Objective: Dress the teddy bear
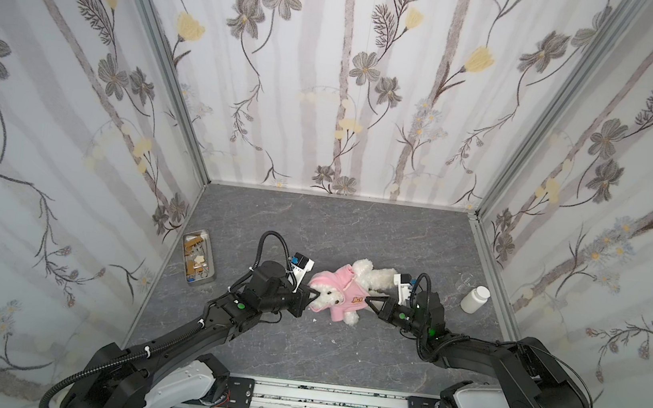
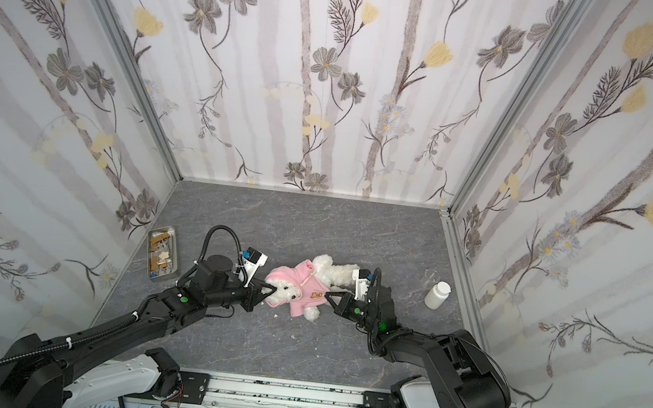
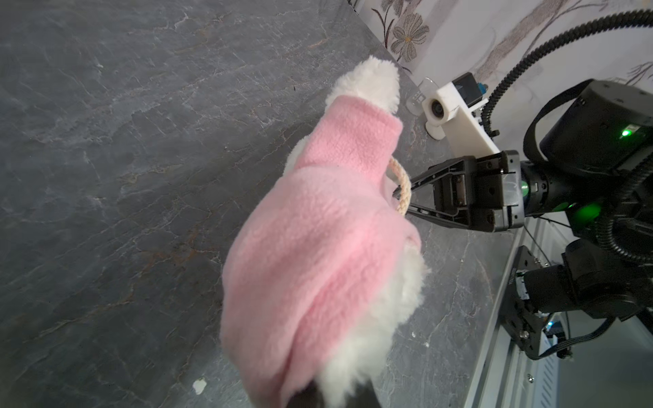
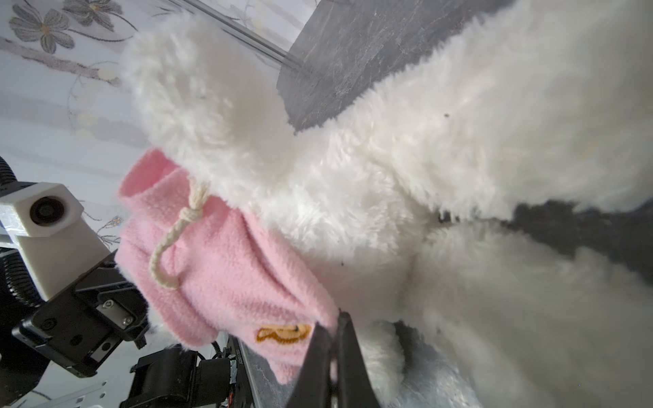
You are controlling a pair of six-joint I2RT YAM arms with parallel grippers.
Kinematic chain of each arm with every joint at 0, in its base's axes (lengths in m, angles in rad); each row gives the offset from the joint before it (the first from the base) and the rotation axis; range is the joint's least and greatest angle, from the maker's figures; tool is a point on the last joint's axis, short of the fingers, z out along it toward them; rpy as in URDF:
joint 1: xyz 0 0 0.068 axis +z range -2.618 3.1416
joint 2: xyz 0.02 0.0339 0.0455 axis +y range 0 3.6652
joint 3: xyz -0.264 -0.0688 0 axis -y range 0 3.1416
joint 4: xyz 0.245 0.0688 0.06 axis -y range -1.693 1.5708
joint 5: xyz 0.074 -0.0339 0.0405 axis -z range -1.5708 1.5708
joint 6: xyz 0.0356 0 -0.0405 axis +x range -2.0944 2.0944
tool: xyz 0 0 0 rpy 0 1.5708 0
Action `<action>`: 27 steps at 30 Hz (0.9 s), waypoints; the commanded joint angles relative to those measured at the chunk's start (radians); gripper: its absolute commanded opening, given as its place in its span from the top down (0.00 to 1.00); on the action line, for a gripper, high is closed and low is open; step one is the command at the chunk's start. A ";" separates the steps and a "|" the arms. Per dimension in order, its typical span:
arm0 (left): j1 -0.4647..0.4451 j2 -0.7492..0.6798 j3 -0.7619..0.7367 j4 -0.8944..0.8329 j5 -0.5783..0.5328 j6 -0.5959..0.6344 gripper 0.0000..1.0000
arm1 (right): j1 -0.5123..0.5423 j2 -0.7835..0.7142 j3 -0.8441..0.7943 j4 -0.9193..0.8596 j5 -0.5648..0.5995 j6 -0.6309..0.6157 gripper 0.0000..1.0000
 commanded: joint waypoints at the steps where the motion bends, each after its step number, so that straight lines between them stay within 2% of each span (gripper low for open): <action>1: -0.012 0.000 0.032 -0.038 -0.074 0.140 1.00 | 0.016 -0.018 0.025 0.021 0.048 -0.163 0.81; 2: -0.020 -0.002 0.036 -0.031 -0.071 0.173 1.00 | 0.030 -0.051 0.025 0.000 0.038 -0.208 0.74; 4: -0.022 -0.004 0.038 -0.026 -0.068 0.241 1.00 | 0.040 -0.132 0.025 -0.093 0.052 -0.279 0.67; 7: -0.025 -0.010 0.039 -0.023 -0.053 0.325 1.00 | 0.041 -0.271 0.024 -0.208 0.101 -0.366 0.62; 9: -0.024 -0.012 0.041 -0.018 -0.033 0.362 1.00 | 0.053 -0.304 0.033 -0.218 0.098 -0.389 0.61; 12: -0.026 -0.005 0.046 -0.006 -0.022 0.380 1.00 | 0.075 -0.252 0.084 -0.231 0.078 -0.395 0.67; 16: -0.027 -0.005 0.047 -0.003 -0.004 0.378 1.00 | 0.106 -0.160 0.096 -0.132 0.060 -0.363 0.71; 27: -0.035 -0.006 0.039 -0.003 0.026 0.410 1.00 | 0.133 0.001 0.162 0.012 0.028 -0.305 0.67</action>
